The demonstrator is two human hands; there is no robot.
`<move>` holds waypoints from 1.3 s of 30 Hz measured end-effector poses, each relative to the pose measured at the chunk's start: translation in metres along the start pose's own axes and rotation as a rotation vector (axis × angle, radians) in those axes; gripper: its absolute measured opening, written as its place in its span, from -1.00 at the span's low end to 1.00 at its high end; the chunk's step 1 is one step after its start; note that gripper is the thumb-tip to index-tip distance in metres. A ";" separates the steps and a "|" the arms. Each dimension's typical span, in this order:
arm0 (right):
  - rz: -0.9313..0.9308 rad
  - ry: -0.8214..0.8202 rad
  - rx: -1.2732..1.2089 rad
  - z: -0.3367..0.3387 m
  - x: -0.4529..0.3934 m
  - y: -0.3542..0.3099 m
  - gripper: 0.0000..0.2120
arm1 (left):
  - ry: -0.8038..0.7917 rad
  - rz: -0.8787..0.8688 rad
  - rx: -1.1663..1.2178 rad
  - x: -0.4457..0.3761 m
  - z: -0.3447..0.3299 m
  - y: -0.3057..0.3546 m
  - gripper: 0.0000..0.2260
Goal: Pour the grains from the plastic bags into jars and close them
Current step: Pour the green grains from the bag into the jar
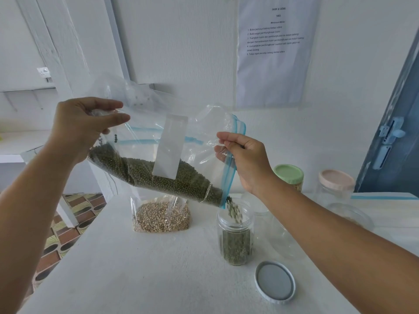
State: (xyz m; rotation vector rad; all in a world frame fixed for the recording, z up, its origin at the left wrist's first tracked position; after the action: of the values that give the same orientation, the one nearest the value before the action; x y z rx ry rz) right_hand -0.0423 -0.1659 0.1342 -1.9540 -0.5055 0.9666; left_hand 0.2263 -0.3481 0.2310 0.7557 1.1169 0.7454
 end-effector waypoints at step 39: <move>-0.017 0.024 -0.002 0.006 0.003 0.003 -0.78 | -0.027 -0.002 0.029 -0.003 -0.004 -0.009 -0.74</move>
State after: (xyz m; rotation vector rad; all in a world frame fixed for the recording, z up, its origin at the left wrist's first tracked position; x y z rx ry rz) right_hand -0.0453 -0.1628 0.1287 -1.9578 -0.5091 0.9315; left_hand 0.2228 -0.3549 0.2241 0.7865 1.1055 0.7165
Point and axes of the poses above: each hand's wrist, its own x-axis away from the middle knuckle, its own z-axis out of the back of the hand, y = z × x, the point moved 2 cm from there along -x, towards the middle knuckle, and after that the axes turned 10 degrees about z, right-handed, at the moved point
